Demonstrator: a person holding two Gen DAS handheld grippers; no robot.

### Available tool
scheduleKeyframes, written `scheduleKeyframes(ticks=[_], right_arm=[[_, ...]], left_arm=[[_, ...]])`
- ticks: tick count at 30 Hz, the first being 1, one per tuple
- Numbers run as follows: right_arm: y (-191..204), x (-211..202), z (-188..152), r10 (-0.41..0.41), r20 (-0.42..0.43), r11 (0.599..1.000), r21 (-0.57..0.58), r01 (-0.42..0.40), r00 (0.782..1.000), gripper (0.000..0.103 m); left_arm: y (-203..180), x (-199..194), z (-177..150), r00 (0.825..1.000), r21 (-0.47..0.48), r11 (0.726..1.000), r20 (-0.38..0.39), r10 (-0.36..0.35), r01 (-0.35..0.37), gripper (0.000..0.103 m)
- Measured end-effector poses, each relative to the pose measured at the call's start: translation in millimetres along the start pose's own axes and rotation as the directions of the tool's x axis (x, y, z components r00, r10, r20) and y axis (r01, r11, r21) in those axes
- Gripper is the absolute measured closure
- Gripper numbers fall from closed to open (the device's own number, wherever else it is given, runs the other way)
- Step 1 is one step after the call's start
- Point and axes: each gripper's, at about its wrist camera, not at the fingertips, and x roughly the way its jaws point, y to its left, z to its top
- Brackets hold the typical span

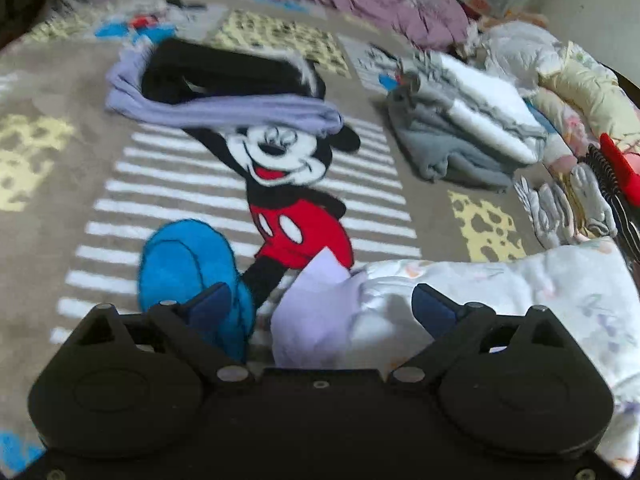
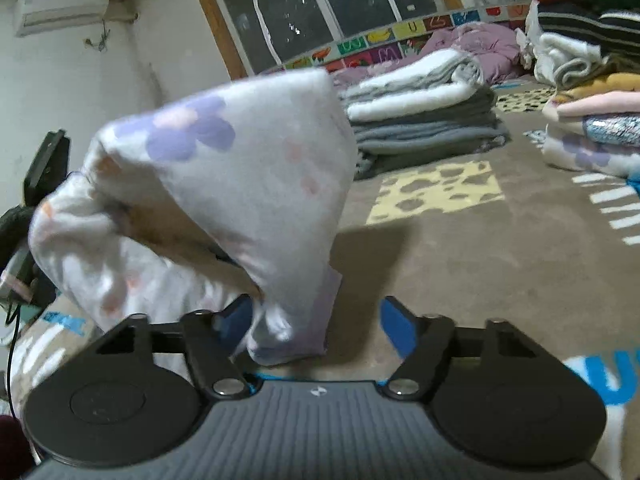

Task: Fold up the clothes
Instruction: 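Grasp the quilt's lavender-trimmed edge with the left gripper while the right gripper grasps another edge, then lift the quilt with both grippers and shake it out flat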

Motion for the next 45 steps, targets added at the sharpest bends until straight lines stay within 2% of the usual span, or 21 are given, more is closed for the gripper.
scheduleKeyframes(ticks=[3, 6, 11, 12, 13, 14, 16, 18, 19, 21, 22, 25, 28, 31, 34, 39, 45], right_arm=[[-1, 2, -1, 0.004, 0.006, 1.000, 0.003, -0.004, 1.000, 0.042], [-3, 5, -2, 0.005, 0.008, 1.000, 0.007, -0.005, 1.000, 0.046], [-6, 11, -2, -0.004, 0.005, 1.000, 0.018, 0.004, 1.000, 0.046], [-6, 11, -2, -0.005, 0.007, 1.000, 0.017, 0.005, 1.000, 0.046], [-5, 11, -2, -0.005, 0.010, 1.000, 0.014, 0.005, 1.000, 0.046], [-5, 10, -1, -0.005, 0.013, 1.000, 0.010, 0.005, 1.000, 0.046], [-3, 9, -1, -0.002, 0.021, 1.000, 0.002, 0.002, 1.000, 0.047], [-2, 7, 0, 0.006, 0.028, 1.000, -0.005, -0.006, 1.000, 0.057], [0, 6, 0, 0.011, 0.031, 1.000, -0.011, -0.011, 0.999, 0.060], [2, 3, 1, 0.020, 0.041, 1.000, -0.021, -0.019, 0.999, 0.077], [2, 2, 1, 0.027, 0.046, 0.999, -0.018, -0.026, 0.999, 0.080], [0, -5, 4, 0.034, 0.072, 0.999, 0.014, -0.035, 0.997, 0.084], [-6, -13, 7, 0.034, 0.106, 0.998, 0.047, -0.039, 0.994, 0.086], [-10, -23, 11, 0.023, 0.156, 0.997, 0.072, -0.035, 0.987, 0.087], [-13, -41, 18, 0.000, 0.227, 0.997, 0.079, -0.018, 0.974, 0.088], [-20, -85, 31, -0.056, 0.354, 0.996, 0.086, 0.027, 0.934, 0.089], [-19, -149, 48, -0.110, 0.485, 0.994, 0.049, 0.099, 0.867, 0.089]], left_arm=[[12, 19, 11, 0.999, 0.036, 0.999, -0.038, -0.030, 0.031, 0.004], [24, 37, 16, 0.993, 0.019, 0.996, -0.083, -0.083, 0.084, 0.006], [33, 56, 16, 0.976, -0.010, 0.986, -0.141, -0.166, 0.167, 0.010], [32, 54, 15, 0.973, -0.011, 0.983, -0.141, -0.183, 0.183, 0.030], [31, 52, 14, 0.970, -0.011, 0.980, -0.142, -0.200, 0.200, 0.055], [30, 50, 13, 0.966, -0.011, 0.977, -0.143, -0.214, 0.215, 0.065], [21, 47, 7, 0.970, 0.028, 0.981, -0.153, -0.188, 0.194, 0.085], [11, 39, 2, 0.978, 0.073, 0.983, -0.137, -0.159, 0.170, 0.098], [6, 33, -1, 0.981, 0.092, 0.983, -0.120, -0.150, 0.161, 0.099], [-6, 17, -4, 0.988, 0.134, 0.981, -0.078, -0.130, 0.140, 0.100], [-13, 7, -5, 0.991, 0.158, 0.978, -0.050, -0.126, 0.133, 0.101], [-34, -29, -7, 0.993, 0.220, 0.970, 0.036, -0.116, 0.106, 0.101], [-54, -70, -7, 0.985, 0.252, 0.964, 0.125, -0.122, 0.088, 0.101], [-81, -110, -6, 0.968, 0.300, 0.952, 0.212, -0.135, 0.067, 0.101], [-111, -150, -8, 0.941, 0.348, 0.937, 0.301, -0.153, 0.041, 0.101], [-161, -214, -14, 0.879, 0.435, 0.900, 0.438, -0.191, -0.021, 0.101], [-215, -278, -29, 0.794, 0.545, 0.836, 0.535, -0.288, -0.063, 0.102]])
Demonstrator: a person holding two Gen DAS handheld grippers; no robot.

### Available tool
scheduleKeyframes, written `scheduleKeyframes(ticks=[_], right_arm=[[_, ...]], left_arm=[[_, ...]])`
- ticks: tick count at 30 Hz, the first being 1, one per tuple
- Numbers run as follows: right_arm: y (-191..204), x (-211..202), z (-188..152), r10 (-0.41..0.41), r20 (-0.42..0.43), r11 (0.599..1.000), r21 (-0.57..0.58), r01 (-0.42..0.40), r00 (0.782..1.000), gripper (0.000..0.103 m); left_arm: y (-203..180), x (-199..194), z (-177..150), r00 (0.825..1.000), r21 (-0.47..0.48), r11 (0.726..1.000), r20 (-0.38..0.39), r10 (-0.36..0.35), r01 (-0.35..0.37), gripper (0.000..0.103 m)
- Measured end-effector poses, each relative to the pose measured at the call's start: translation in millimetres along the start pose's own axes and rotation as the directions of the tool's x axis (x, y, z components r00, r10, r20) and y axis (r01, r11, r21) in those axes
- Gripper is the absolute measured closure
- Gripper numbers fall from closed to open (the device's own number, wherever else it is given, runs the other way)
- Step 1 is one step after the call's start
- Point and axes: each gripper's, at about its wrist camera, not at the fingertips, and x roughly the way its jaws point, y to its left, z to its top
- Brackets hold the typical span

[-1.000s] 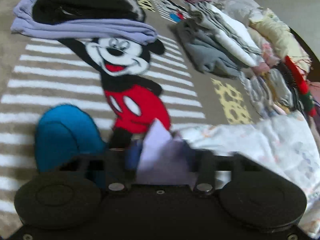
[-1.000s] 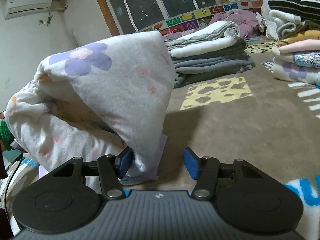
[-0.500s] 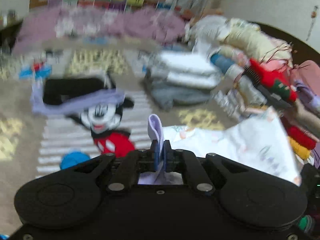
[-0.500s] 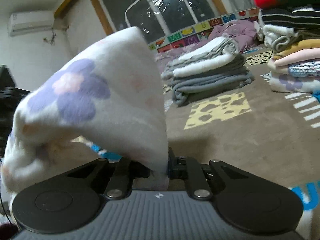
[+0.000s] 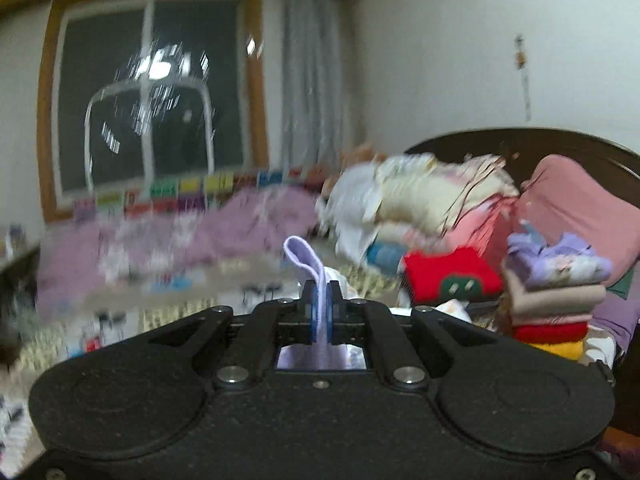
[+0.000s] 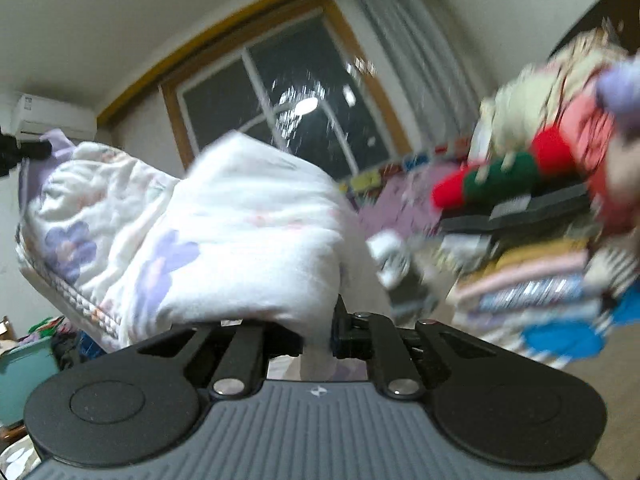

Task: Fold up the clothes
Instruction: 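Lift the quilt with both grippers and shake it out flat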

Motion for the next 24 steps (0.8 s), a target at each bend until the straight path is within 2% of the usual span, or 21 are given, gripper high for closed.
scheduleKeyframes(ticks=[6, 11, 14, 18, 24], right_arm=[[-3, -35, 42, -0.073, 0.086, 0.991, -0.106, 0.082, 0.994, 0.089], [-11, -56, 73, -0.126, 0.157, 0.981, -0.130, 0.147, 0.980, 0.089], [-12, -52, 88, -0.146, 0.154, 0.968, -0.182, 0.173, 0.977, 0.089], [-12, -35, 87, -0.168, 0.123, 0.944, -0.266, 0.195, 0.978, 0.089], [5, 7, 59, -0.184, 0.013, 0.895, -0.411, 0.173, 0.983, 0.089]], left_arm=[[-31, -29, 31, 0.995, 0.076, 0.996, 0.094, -0.044, 0.037, 0.101], [-36, -46, 38, 0.987, 0.049, 0.997, 0.149, -0.064, 0.057, 0.101], [-31, -47, 33, 0.985, 0.024, 0.998, 0.159, -0.060, 0.057, 0.101], [-11, -35, 2, 0.992, -0.056, 0.997, 0.119, -0.047, 0.054, 0.101], [36, -9, -77, 1.000, -0.227, 0.974, 0.020, 0.019, -0.014, 0.101]])
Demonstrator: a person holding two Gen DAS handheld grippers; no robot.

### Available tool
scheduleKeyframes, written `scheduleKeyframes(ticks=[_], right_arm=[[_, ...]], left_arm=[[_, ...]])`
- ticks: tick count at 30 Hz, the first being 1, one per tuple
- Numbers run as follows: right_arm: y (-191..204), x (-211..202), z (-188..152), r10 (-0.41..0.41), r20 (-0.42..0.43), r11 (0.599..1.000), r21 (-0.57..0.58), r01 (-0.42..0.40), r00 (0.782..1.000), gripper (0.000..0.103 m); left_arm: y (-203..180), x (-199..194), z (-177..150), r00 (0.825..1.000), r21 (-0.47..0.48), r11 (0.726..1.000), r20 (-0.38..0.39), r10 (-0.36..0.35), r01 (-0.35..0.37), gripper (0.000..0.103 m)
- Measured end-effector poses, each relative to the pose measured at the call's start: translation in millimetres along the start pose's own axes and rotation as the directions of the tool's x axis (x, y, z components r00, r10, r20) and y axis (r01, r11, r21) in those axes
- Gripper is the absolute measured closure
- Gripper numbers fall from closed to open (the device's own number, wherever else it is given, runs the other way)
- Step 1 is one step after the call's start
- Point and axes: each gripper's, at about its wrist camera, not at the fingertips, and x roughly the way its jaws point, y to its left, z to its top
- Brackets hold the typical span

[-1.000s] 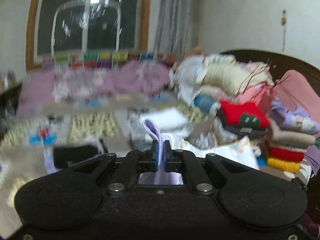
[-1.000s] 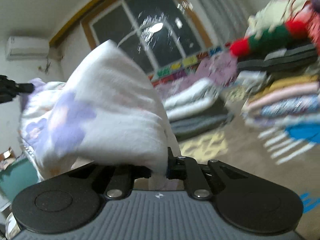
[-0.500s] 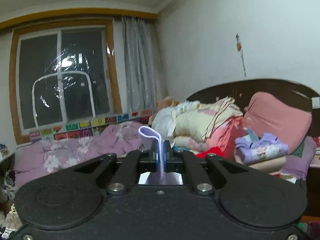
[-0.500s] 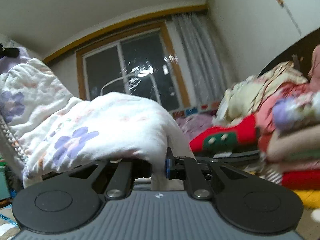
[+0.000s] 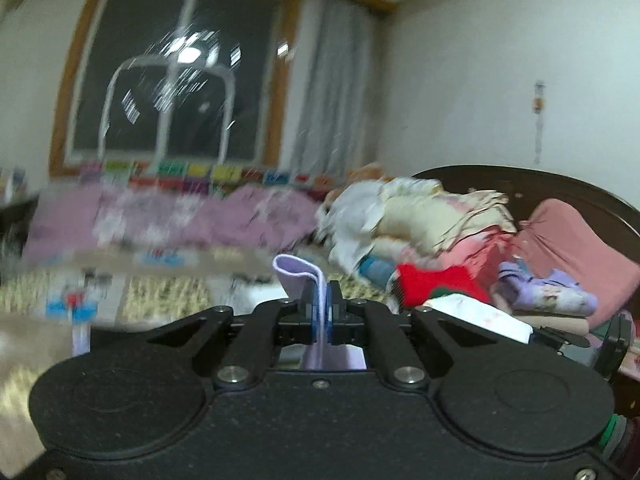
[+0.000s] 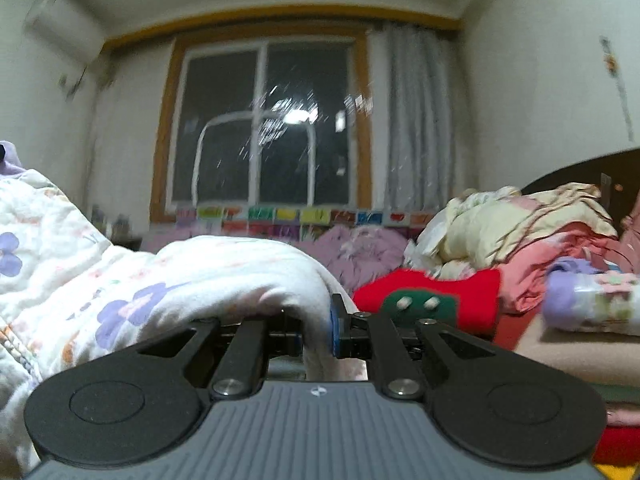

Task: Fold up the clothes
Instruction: 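Lift the quilt with both grippers and shake it out flat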

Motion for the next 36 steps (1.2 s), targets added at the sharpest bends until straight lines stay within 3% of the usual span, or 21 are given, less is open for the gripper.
scheduleKeyframes(ticks=[8, 20, 25, 36], right_arm=[[70, 49, -27, 0.036, -0.126, 0.986, -0.155, -0.055, 0.991, 0.089], [187, 136, -36, 0.136, -0.229, 0.916, -0.341, -0.210, 0.964, 0.089], [217, 162, -57, 0.105, -0.286, 0.863, -0.450, -0.230, 0.953, 0.089], [211, 177, -99, -0.042, -0.305, 0.793, -0.590, -0.154, 0.951, 0.090]], left_arm=[[77, 9, -66, 0.993, -0.191, 0.975, -0.056, 0.107, -0.116, 0.101], [192, -10, -136, 0.966, -0.433, 0.864, -0.089, 0.244, -0.258, 0.101], [217, 10, -149, 0.957, -0.426, 0.857, -0.151, 0.249, -0.290, 0.101], [242, 70, -179, 0.932, -0.440, 0.831, -0.273, 0.237, -0.340, 0.101]])
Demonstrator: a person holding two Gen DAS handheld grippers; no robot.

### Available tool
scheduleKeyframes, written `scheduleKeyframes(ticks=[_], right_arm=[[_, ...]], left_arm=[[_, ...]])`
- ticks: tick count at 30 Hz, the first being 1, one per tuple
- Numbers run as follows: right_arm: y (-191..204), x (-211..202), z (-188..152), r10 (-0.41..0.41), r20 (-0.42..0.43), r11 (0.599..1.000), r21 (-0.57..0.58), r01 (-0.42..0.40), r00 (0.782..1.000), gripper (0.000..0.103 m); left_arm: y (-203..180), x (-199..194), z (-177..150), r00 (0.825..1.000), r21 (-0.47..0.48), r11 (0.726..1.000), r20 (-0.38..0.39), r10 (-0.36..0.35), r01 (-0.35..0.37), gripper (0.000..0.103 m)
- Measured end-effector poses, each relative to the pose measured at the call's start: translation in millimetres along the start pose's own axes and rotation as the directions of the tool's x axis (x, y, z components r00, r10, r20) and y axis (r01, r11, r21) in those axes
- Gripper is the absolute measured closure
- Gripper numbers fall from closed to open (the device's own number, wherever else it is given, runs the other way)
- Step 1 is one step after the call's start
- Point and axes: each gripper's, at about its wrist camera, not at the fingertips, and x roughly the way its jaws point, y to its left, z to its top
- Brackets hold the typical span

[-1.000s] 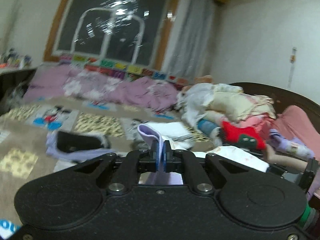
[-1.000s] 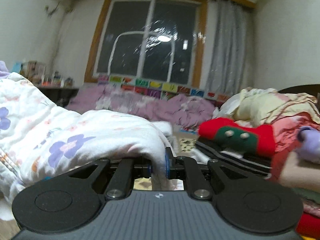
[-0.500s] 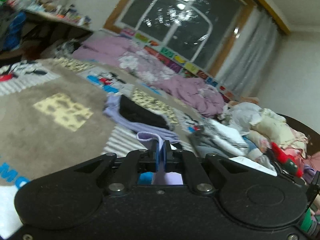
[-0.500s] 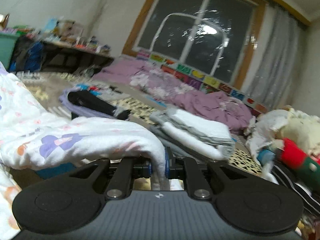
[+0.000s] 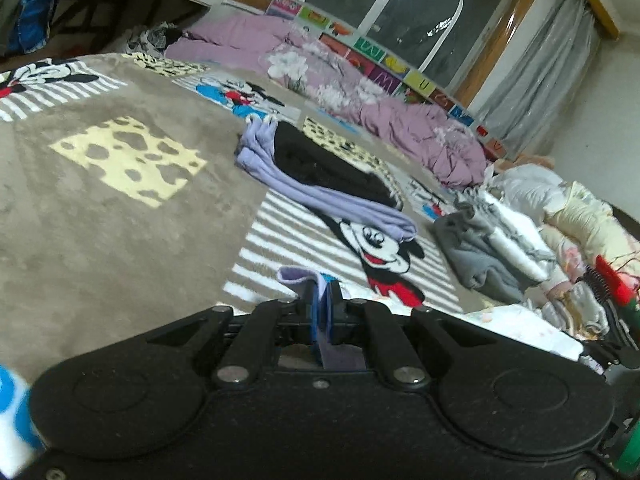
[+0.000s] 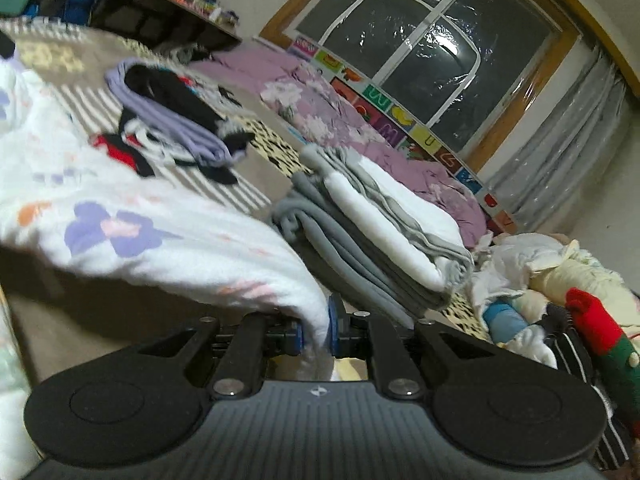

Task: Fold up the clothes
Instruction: 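Lift the quilt with both grippers and shake it out flat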

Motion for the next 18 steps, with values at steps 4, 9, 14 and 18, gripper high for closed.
scheduleKeyframes(ticks=[4, 9, 14, 18], right_arm=[[3, 6, -7, -0.024, 0.001, 0.993, -0.115, 0.024, 1.000, 0.090], [1, -7, -12, -0.067, 0.056, 0.962, -0.263, 0.079, 0.996, 0.089], [-9, -13, -29, -0.117, 0.035, 0.931, -0.344, 0.122, 0.992, 0.075], [-27, -3, -59, -0.134, -0.118, 0.934, -0.347, 0.086, 0.984, 0.075]], left_arm=[[1, 10, -4, 0.999, -0.001, 1.000, -0.021, 0.030, -0.030, 0.101], [3, 7, -5, 0.999, -0.007, 0.999, -0.017, 0.033, -0.033, 0.101], [5, 11, -5, 0.999, -0.006, 0.999, -0.023, 0.049, -0.050, 0.101], [11, 15, -7, 0.997, -0.024, 0.998, -0.052, 0.064, -0.065, 0.101]])
